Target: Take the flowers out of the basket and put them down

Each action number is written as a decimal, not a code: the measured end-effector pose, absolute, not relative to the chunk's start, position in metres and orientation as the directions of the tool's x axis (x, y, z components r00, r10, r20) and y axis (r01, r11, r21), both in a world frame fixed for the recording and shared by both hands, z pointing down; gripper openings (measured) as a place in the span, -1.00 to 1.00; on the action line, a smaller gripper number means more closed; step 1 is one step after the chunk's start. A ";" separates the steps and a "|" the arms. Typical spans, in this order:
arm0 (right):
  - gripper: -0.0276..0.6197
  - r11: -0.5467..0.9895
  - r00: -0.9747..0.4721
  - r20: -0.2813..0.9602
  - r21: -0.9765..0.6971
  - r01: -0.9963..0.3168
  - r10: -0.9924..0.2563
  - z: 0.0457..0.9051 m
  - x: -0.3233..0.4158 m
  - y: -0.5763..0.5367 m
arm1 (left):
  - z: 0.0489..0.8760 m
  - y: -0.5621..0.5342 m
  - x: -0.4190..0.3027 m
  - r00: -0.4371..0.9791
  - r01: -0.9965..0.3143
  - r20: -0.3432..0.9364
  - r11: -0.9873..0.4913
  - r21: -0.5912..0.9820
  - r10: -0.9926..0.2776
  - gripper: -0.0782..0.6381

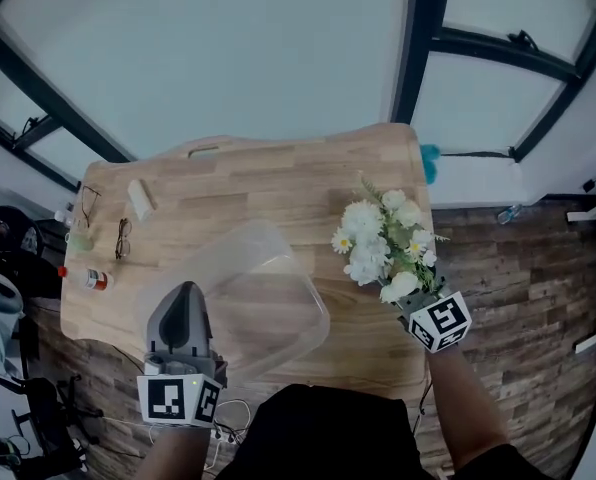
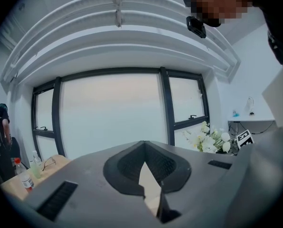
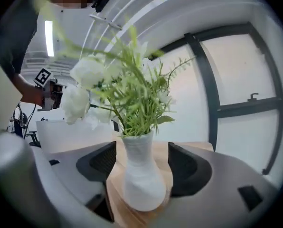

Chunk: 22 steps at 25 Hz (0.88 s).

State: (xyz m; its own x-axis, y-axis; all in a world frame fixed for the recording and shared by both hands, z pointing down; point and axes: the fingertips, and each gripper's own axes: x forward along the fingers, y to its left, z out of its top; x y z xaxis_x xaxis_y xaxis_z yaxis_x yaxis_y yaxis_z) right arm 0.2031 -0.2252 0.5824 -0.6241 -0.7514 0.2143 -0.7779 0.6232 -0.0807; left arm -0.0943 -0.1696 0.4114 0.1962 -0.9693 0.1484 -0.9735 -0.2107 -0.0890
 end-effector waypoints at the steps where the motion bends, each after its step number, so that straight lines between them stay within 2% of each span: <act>1: 0.12 0.616 -0.618 0.211 -0.080 -0.783 -0.758 0.580 0.207 -0.223 | 0.411 -0.170 -0.092 0.203 -0.972 0.148 -0.217 -0.088 -0.968 -0.77; 9: 0.12 0.563 -0.560 0.222 -0.054 -0.825 -0.798 0.563 0.233 -0.190 | 0.411 -0.167 -0.079 0.269 -0.960 0.149 -0.277 -0.038 -0.952 -0.77; 16: 0.12 0.551 -0.544 0.178 -0.013 -0.835 -0.820 0.516 0.241 -0.168 | 0.405 -0.159 -0.075 0.296 -0.950 0.124 -0.305 -0.069 -0.947 -0.77; 22: 0.11 0.469 -0.451 0.151 0.108 -0.877 -0.879 0.481 0.252 -0.160 | 0.398 -0.151 -0.082 0.292 -0.954 0.107 -0.298 -0.041 -0.950 -0.77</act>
State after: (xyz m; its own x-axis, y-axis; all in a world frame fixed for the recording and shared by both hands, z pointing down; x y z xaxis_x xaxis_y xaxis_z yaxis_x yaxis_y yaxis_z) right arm 0.2518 -0.1596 0.4810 -0.4515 -0.8794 0.1511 -0.8768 0.4686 0.1077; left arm -0.0822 -0.1509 0.3984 0.2919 -0.9504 0.1069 -0.9539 -0.2975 -0.0405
